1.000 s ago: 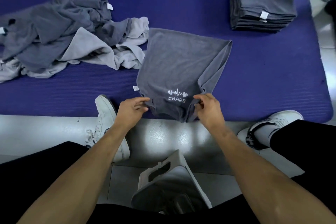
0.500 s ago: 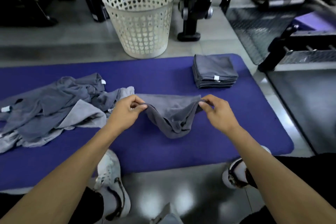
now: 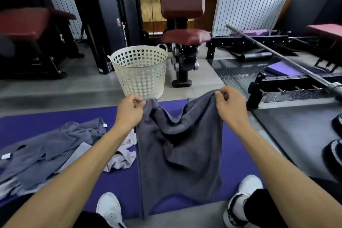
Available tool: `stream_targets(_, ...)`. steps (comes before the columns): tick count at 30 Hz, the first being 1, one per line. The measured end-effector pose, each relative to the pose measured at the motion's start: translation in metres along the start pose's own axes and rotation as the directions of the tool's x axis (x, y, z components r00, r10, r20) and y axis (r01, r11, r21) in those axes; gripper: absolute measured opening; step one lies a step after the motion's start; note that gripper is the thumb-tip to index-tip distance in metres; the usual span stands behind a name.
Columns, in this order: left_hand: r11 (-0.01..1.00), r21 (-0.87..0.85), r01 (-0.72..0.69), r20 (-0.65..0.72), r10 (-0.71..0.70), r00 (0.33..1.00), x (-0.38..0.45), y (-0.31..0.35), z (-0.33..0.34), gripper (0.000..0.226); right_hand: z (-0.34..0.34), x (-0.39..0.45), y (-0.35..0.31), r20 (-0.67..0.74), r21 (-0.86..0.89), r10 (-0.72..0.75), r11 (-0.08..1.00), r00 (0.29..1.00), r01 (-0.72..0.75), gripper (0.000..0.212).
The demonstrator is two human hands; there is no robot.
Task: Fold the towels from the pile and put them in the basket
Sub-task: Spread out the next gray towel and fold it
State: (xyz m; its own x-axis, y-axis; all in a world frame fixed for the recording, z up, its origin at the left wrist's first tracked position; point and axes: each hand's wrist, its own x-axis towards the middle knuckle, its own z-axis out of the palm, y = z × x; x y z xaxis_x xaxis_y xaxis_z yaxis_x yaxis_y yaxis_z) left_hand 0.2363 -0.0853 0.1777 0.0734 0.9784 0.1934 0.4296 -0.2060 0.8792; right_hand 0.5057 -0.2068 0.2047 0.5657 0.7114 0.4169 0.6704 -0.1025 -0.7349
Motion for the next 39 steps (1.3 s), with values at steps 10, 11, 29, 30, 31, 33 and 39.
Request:
stream_targets(10, 0.995, 0.000, 0.103, 0.036, -0.103, 0.994, 0.056, -0.007, 0.015, 0.021, 0.032, 0.040, 0.030, 0.249, -0.269, 0.221, 0.951, 0.943, -0.152, 0.014)
stream_targets(11, 0.997, -0.044, 0.057, -0.015, -0.058, 0.998, 0.066, -0.004, 0.015, 0.020, 0.031, 0.047, 0.023, 0.227, -0.179, 0.188, 0.973, 0.956, -0.149, 0.013)
stream_targets(29, 0.944, 0.239, 0.228, 0.142, -0.266, 0.954, -0.037, -0.106, 0.026, 0.016, 0.045, -0.085, 0.088, 0.338, -0.040, 0.249, 0.967, 0.908, -0.250, 0.011)
stream_targets(30, 0.932, 0.255, 0.259, 0.139, -0.300, 0.944, -0.047, -0.117, 0.027, 0.018, 0.046, -0.097, 0.097, 0.356, -0.060, 0.275, 0.960, 0.893, -0.272, 0.011)
stream_targets(31, 0.922, 0.264, 0.282, 0.122, -0.322, 0.939, -0.056, -0.128, 0.029, 0.018, 0.047, -0.109, 0.107, 0.376, -0.075, 0.301, 0.952, 0.876, -0.295, 0.012)
stream_targets(33, 0.913, 0.262, 0.313, 0.088, -0.345, 0.934, -0.065, -0.140, 0.031, 0.011, 0.049, -0.122, 0.118, 0.409, -0.104, 0.333, 0.942, 0.850, -0.319, 0.012)
stream_targets(39, 0.867, 0.327, 0.375, 0.204, -0.453, 0.868, -0.080, -0.182, 0.054, 0.015, 0.074, -0.144, 0.150, 0.507, -0.166, 0.420, 0.905, 0.753, -0.392, 0.010)
